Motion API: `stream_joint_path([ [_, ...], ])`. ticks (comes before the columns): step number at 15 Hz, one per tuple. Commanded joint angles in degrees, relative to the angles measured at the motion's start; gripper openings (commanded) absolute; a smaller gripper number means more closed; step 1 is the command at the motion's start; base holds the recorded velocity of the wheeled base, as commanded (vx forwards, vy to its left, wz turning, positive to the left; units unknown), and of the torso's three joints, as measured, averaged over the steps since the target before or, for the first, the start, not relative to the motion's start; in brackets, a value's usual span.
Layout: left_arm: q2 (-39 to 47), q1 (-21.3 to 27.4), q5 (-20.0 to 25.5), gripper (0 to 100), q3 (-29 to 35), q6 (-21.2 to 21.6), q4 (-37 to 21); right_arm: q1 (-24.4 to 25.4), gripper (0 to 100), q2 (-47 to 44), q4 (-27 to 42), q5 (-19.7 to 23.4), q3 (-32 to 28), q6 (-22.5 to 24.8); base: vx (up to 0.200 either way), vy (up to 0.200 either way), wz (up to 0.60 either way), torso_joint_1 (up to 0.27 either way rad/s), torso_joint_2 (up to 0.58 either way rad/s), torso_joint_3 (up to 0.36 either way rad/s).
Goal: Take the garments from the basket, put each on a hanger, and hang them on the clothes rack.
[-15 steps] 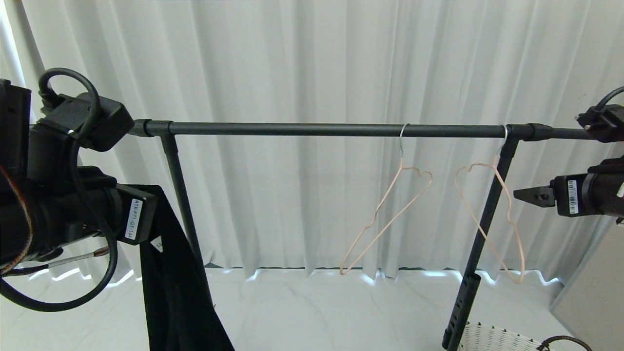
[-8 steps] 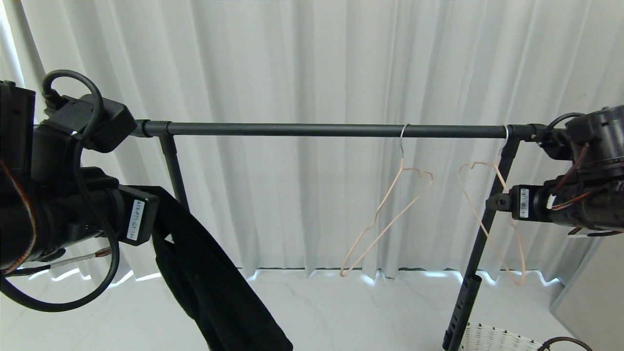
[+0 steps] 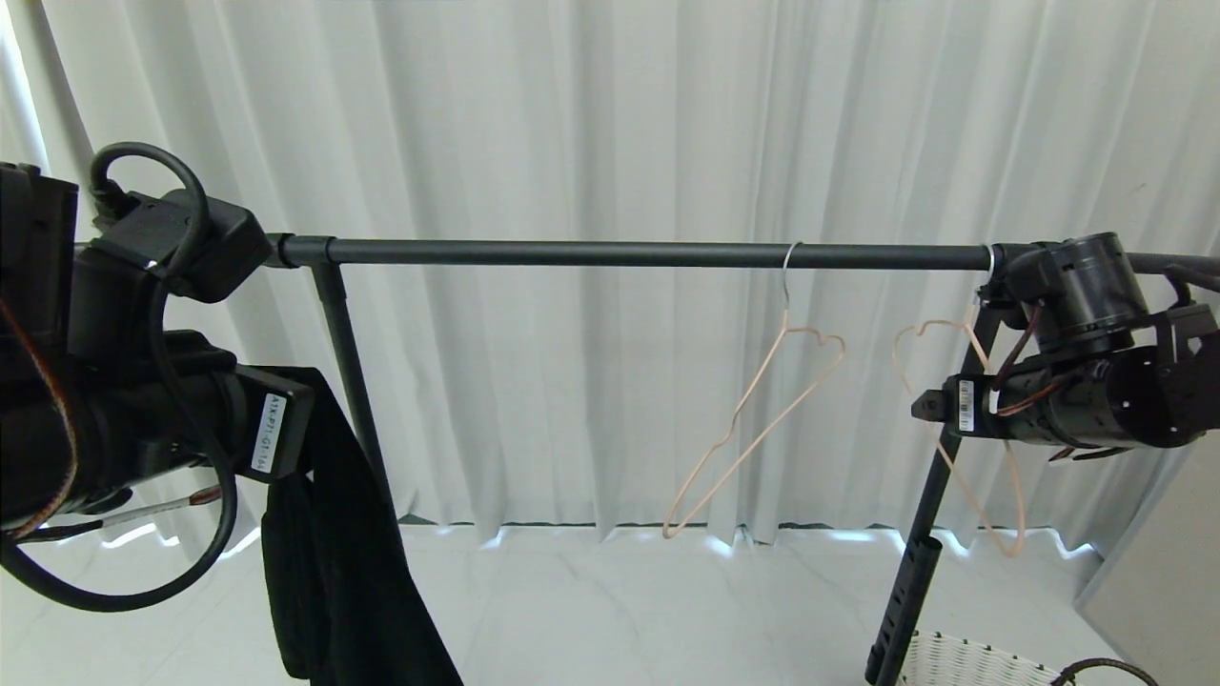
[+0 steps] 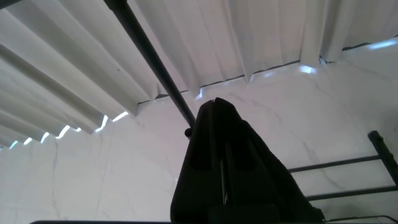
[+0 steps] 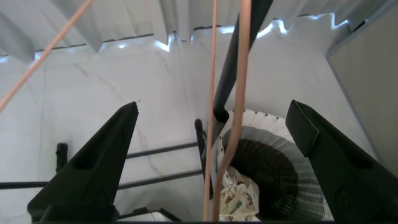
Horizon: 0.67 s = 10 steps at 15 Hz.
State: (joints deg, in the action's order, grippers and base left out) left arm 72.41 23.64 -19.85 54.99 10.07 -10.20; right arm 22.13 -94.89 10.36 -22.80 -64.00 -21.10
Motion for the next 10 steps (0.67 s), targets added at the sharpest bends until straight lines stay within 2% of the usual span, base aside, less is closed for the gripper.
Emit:
stream_joint_path([
  [1,0.01,0.01,-0.02,0,-0.06,-0.05,0.01,-0.07,100,-1.26,0.1,-0.06,-0.07,0.01,0.0,0.0,0.0,0.0,0.0,0.0],
  [6,0.1,0.01,-0.02,0,-0.06,-0.05,0.01,-0.15,100,-1.96,0.27,-0.14,0.02,-0.08,0.0,0.0,0.0,0.0,0.0,0.0],
  [7,0.1,0.01,-0.02,0,-0.06,-0.05,0.01,-0.15,0,-1.96,0.27,-0.06,0.02,-0.08,0.0,0.0,0.0,0.0,0.0,0.0],
  [10,0.1,0.01,-0.02,0,-0.15,-0.05,0.01,-0.15,0,-1.7,1.06,-0.06,-0.16,-0.08,0.0,0.0,0.0,0.0,0.0,0.0],
])
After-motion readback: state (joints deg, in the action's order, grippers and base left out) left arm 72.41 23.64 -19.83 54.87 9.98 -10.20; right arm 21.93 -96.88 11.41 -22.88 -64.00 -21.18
